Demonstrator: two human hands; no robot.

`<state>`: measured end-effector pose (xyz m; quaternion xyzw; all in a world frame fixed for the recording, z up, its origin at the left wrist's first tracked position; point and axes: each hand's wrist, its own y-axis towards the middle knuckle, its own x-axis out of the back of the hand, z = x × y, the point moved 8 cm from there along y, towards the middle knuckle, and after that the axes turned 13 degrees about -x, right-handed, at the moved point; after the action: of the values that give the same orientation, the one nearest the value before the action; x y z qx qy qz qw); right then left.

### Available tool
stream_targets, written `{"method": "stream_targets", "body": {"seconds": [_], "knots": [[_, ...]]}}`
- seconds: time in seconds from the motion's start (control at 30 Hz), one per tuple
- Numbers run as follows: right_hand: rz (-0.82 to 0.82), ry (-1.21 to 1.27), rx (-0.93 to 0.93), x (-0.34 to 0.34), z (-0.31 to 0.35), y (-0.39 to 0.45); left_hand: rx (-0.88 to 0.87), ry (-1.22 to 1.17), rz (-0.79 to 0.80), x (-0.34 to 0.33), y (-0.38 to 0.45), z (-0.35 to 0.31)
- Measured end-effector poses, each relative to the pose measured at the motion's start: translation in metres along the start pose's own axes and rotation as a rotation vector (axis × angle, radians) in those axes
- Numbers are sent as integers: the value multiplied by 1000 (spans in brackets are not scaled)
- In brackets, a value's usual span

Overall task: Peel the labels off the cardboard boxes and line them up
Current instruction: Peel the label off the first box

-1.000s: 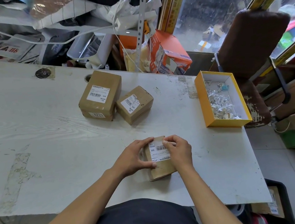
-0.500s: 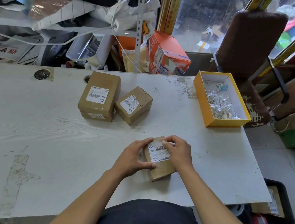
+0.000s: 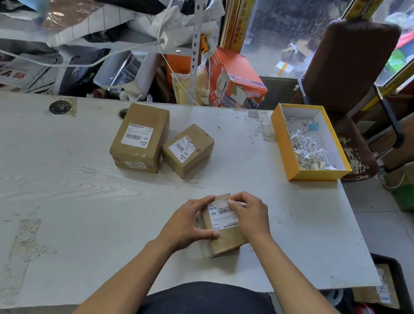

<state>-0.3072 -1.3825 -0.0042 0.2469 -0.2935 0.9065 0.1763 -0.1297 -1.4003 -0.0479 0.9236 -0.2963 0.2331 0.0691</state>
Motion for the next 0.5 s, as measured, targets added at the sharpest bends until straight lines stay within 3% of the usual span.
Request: {"method": "stream_targets", "body": {"seconds": [0.5], "knots": [[-10, -30, 23, 1, 2, 0, 7, -23, -1, -1, 0, 1]]}}
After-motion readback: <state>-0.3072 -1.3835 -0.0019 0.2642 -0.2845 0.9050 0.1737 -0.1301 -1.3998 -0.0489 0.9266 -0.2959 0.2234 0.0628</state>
